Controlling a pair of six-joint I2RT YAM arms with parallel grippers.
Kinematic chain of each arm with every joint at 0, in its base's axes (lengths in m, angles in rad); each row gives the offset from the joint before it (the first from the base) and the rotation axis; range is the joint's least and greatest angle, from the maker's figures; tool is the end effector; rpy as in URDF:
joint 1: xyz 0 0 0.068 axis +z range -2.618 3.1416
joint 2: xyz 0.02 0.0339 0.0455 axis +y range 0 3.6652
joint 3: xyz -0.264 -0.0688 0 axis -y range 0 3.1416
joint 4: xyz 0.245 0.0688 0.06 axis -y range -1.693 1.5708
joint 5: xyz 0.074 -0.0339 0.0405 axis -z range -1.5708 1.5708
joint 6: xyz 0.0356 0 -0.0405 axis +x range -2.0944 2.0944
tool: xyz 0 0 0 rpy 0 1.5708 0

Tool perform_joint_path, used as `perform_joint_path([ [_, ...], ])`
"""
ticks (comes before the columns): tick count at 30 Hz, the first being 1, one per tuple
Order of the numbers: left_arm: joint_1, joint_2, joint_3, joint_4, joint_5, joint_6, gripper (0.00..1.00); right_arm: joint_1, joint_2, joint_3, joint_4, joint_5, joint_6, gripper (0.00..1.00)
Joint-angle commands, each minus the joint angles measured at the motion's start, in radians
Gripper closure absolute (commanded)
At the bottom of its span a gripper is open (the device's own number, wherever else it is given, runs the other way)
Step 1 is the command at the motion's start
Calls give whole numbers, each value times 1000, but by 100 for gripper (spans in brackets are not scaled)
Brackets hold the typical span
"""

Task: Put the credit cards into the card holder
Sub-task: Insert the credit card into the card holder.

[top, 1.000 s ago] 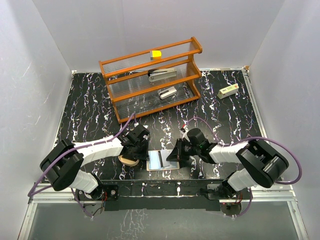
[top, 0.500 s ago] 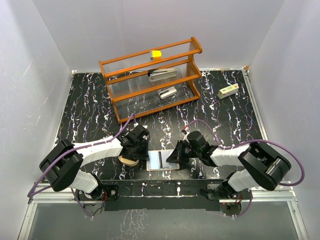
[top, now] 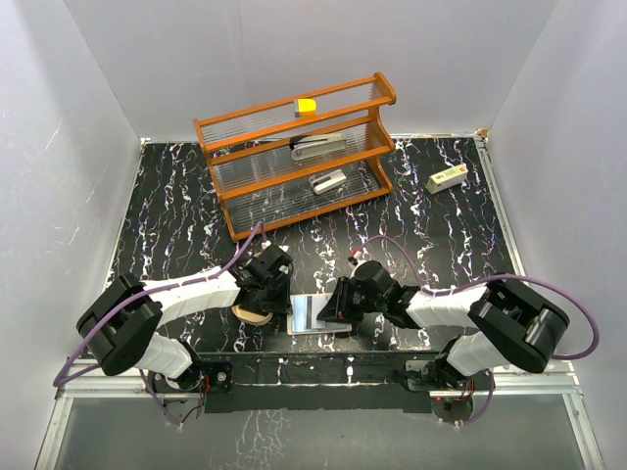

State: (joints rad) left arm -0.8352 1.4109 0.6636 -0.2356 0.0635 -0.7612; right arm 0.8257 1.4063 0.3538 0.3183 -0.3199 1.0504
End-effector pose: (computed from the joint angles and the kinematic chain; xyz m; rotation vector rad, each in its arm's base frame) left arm 0.1723 -0.1937 0.1605 0.1259 2.6998 -0.6458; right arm 0.1479 0.1769 0.1186 0.1077 2.6410 1.1966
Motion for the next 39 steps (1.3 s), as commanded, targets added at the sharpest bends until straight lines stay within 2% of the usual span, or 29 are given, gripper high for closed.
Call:
perform_joint_path([
  [1, -10, -17, -17, 1, -14, -4, 100, 7, -49, 44, -225, 152, -68, 75],
  [7, -9, -28, -25, 4, -14, -7, 100, 7, -100, 93, -359, 235, -133, 64],
  [12, -9, -22, -18, 5, -15, -10, 100, 7, -80, 123, -346, 228, -171, 58],
  [21, -10, -20, -28, 17, -7, -16, 100, 18, 17, 153, -264, 175, -193, 56],
  [39, -9, -17, -37, 55, 20, -31, 100, 74, 55, 136, -118, 110, -117, 56],
])
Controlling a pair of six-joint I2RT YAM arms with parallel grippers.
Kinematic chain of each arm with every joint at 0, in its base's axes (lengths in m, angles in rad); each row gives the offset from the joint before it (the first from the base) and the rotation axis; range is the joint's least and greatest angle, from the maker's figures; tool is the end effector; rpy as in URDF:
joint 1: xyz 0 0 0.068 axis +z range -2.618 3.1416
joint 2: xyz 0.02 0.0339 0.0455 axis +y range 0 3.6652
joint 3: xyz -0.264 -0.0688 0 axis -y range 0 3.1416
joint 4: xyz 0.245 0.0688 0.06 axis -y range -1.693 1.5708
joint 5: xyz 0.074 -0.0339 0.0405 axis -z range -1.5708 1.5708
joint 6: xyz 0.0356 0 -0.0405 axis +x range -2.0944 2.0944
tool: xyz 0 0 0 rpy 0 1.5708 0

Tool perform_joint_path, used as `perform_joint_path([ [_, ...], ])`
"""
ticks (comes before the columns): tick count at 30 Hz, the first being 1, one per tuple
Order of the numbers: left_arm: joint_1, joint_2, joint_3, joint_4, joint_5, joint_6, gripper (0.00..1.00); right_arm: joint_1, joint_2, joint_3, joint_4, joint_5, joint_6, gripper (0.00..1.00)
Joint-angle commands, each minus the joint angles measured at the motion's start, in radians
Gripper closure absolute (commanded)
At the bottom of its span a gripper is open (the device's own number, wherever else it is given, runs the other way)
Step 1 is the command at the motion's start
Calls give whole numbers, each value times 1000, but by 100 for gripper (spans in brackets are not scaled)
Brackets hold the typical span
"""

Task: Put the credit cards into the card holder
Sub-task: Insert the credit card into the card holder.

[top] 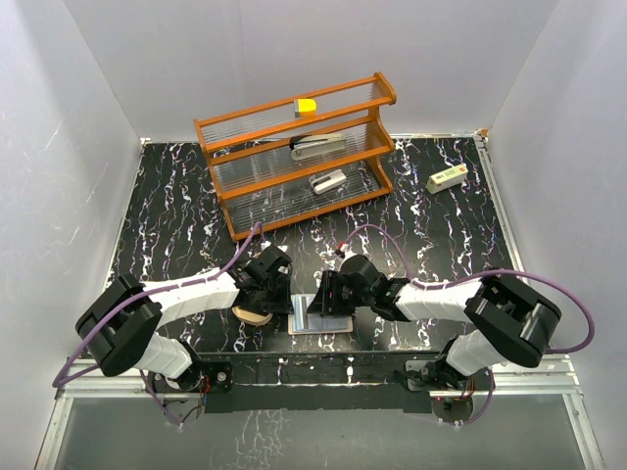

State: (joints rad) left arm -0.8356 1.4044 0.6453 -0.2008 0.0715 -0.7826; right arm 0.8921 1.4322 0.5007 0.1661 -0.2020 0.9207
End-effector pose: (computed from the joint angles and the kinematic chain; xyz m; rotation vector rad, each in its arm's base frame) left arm 0.1712 -0.1932 0.1591 0.1016 2.6875 -0.6800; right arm 0.1554 0.2040 0.1387 -0.0752 2.6058 1.0362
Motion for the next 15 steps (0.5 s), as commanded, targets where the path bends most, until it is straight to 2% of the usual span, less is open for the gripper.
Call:
perform_joint_path([
  [1, -9, -10, -19, 20, 14, -10, 100, 7, 34, -10, 41, -12, 16, 56],
  [15, -10, 6, -25, 37, 16, -20, 100, 8, -14, -29, 116, -25, 66, 57],
])
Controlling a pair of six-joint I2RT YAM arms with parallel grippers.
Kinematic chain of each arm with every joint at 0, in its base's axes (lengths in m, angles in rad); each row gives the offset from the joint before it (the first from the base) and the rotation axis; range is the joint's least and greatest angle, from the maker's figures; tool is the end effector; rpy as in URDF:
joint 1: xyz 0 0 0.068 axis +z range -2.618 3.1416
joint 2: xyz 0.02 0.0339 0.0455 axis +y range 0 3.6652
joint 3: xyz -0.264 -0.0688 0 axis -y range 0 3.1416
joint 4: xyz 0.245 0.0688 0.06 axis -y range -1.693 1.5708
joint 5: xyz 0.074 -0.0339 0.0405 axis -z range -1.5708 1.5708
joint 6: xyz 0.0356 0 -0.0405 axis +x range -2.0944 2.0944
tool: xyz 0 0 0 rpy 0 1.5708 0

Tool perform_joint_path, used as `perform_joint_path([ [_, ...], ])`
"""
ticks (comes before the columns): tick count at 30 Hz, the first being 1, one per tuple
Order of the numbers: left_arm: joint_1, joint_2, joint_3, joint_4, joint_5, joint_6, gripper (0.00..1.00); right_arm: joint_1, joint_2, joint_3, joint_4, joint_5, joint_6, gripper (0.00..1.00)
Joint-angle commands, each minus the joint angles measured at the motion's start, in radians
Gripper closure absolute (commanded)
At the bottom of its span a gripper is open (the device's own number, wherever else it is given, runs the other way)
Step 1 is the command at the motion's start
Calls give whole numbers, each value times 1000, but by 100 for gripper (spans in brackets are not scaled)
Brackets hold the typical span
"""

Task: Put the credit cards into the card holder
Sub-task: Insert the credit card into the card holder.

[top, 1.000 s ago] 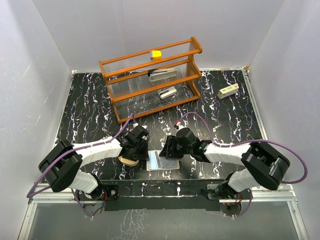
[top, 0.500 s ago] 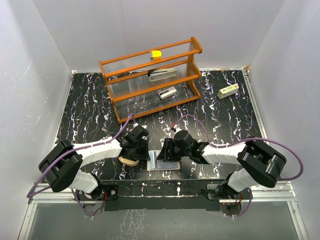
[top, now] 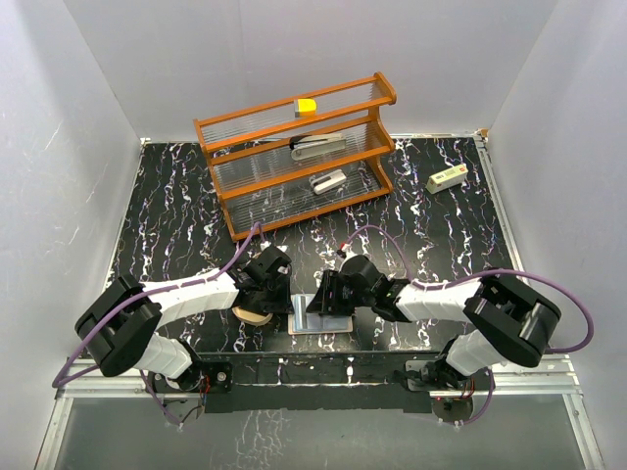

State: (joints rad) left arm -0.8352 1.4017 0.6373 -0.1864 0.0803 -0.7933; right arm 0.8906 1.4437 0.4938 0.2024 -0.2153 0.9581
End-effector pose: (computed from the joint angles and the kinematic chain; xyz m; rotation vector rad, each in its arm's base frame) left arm 0.1707 -0.1929 0.1584 0.0909 2.6855 -0.7000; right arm 0.1561 0.2051 0.1371 -0.0349 2.6044 1.0761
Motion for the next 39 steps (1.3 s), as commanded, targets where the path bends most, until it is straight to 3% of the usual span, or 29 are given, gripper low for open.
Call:
perform_joint_path([
  [1, -10, 9, -16, 23, 7, -12, 100, 10, -20, -27, 91, -16, 36, 57],
  [7, -10, -12, -31, 22, -14, -35, 100, 10, 0, -44, 158, -54, 68, 57],
  [17, -9, -23, -16, -3, -29, -43, 100, 10, -42, -41, 112, -19, 37, 57],
  [29, -9, -145, 149, -238, -254, -18, 63, 10, -201, 18, -96, 75, -97, 54],
  [33, 16, -179, 190, -337, -337, -39, 59, 10, -193, 81, -144, 99, -197, 53],
  [36, 80, -214, 201, -383, -342, -54, 53, 10, -166, 153, -185, 121, -271, 53],
  [39, 214, -280, 175, -384, -254, -35, 51, 11, -126, 245, -223, 140, -355, 52],
])
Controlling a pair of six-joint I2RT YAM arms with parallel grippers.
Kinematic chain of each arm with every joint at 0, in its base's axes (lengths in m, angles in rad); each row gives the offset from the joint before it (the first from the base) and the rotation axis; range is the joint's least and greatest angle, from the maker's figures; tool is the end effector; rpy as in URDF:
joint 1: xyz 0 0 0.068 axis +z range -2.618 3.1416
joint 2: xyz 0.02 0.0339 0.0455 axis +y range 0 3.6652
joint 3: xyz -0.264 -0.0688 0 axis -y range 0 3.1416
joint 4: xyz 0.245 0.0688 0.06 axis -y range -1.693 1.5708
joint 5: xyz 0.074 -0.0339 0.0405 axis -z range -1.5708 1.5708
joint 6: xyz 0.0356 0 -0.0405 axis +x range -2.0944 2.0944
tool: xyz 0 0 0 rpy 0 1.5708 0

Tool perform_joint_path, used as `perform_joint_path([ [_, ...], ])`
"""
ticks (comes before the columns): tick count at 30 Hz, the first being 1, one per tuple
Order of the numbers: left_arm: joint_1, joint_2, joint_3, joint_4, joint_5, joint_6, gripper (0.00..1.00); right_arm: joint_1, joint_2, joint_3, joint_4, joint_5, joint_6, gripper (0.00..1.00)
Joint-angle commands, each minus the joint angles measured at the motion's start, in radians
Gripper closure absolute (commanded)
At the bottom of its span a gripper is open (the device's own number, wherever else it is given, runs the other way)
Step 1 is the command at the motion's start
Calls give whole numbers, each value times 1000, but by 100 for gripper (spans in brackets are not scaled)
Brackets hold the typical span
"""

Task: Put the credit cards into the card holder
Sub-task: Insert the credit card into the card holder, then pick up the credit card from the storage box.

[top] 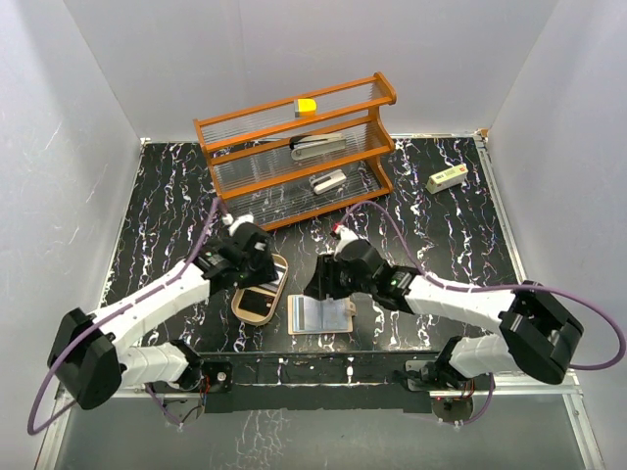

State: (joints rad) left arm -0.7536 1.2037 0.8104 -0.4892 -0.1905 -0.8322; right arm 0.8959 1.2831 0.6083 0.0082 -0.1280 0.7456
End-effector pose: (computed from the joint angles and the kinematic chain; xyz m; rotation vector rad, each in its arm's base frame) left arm 0.1824 -0.1619 0.2373 -0.1829 2.4829 -0.4685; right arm 0.1588 0.2057 0.1929 -0.2587 2.4252 0.9727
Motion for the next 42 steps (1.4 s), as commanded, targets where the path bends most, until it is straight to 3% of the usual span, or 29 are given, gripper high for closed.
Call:
perform_joint_path([
  [1, 184, -105, -12, -76, 49, 14, 51, 7, 52, 164, -42, 63, -172, 51],
  [9, 563, -174, -94, -9, 311, 70, 53, 41, 208, 393, -103, 141, -373, 50],
  [17, 825, -128, -251, 117, 606, 68, 57, 128, 360, 576, -121, 205, -500, 47],
  [31, 872, -80, -273, 160, 696, 74, 57, 252, 674, 868, -233, 435, -795, 39],
  [37, 875, -50, -276, 175, 725, 82, 61, 262, 737, 882, -235, 552, -887, 38],
  [42, 876, -49, -277, 175, 725, 85, 60, 269, 769, 875, -240, 524, -910, 38],
])
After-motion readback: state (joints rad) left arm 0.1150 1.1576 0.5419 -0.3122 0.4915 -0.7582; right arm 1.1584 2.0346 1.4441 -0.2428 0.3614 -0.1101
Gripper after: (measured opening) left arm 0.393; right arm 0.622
